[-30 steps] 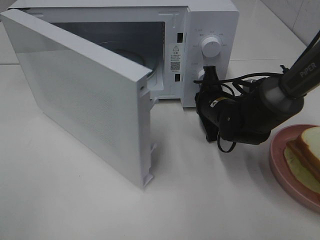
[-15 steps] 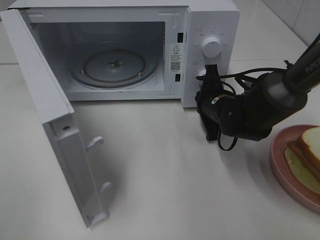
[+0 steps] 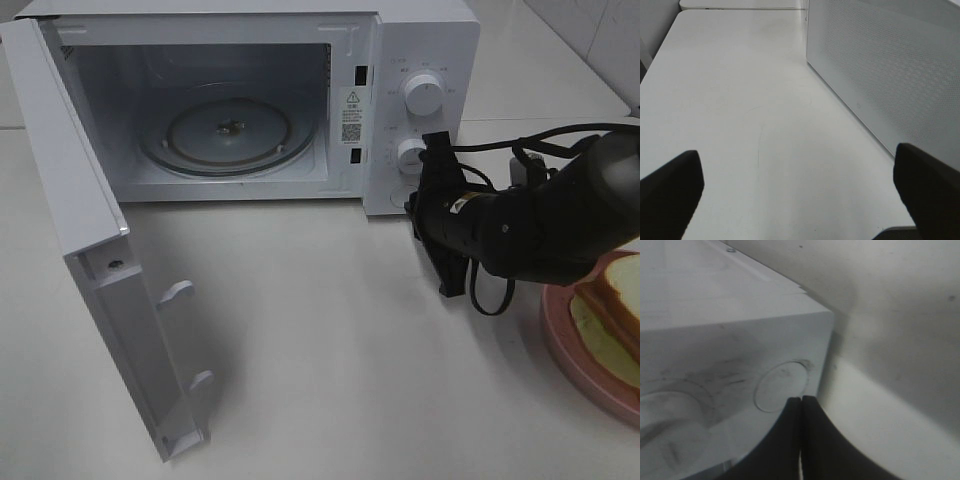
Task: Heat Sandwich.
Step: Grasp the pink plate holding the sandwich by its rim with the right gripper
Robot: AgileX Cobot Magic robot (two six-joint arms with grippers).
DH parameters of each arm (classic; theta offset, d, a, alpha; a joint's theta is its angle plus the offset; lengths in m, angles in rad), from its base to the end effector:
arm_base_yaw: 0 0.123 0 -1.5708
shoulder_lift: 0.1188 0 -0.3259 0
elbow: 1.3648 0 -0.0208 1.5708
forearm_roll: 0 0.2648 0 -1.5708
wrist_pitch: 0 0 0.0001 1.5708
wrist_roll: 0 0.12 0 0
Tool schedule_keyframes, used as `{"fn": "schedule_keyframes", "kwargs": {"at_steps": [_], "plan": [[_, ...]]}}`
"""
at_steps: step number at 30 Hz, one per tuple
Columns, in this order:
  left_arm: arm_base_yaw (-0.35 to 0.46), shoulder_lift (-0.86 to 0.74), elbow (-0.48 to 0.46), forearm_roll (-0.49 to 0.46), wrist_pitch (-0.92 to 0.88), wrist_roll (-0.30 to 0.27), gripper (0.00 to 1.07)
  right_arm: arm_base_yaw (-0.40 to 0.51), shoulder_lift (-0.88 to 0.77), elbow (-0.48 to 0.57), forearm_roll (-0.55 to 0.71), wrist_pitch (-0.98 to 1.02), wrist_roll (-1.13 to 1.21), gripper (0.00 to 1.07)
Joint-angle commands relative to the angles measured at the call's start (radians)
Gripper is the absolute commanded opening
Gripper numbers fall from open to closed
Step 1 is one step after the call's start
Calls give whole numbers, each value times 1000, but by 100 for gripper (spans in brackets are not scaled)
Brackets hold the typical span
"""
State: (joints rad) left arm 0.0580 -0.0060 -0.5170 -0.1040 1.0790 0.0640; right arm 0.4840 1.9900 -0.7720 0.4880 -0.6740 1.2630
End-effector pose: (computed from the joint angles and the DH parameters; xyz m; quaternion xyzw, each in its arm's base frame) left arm -0.0114 -0.0117 0.2746 0.0056 0.8508 -0.0199 0.5250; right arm 0.3689 0.1543 0.1154 0.5347 0.6709 0.3751 0.3510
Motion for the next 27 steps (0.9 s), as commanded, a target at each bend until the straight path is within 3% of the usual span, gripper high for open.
{"fn": "schedule_keyframes", "kwargs": {"at_steps": [1, 7, 22, 27], "plan": [[1, -18, 2, -8, -9, -6, 98, -5, -51, 28, -14, 49, -70, 0], [1, -18, 2, -8, -9, -6, 98, -7, -129, 45, -17, 171, -211, 0], [1, -18, 2, -8, -9, -6, 98, -8, -305, 45, -17, 589, -933, 2], [1, -18, 2, -8, -9, -6, 98, -54, -358, 45, -21, 743, -1167, 3]]}}
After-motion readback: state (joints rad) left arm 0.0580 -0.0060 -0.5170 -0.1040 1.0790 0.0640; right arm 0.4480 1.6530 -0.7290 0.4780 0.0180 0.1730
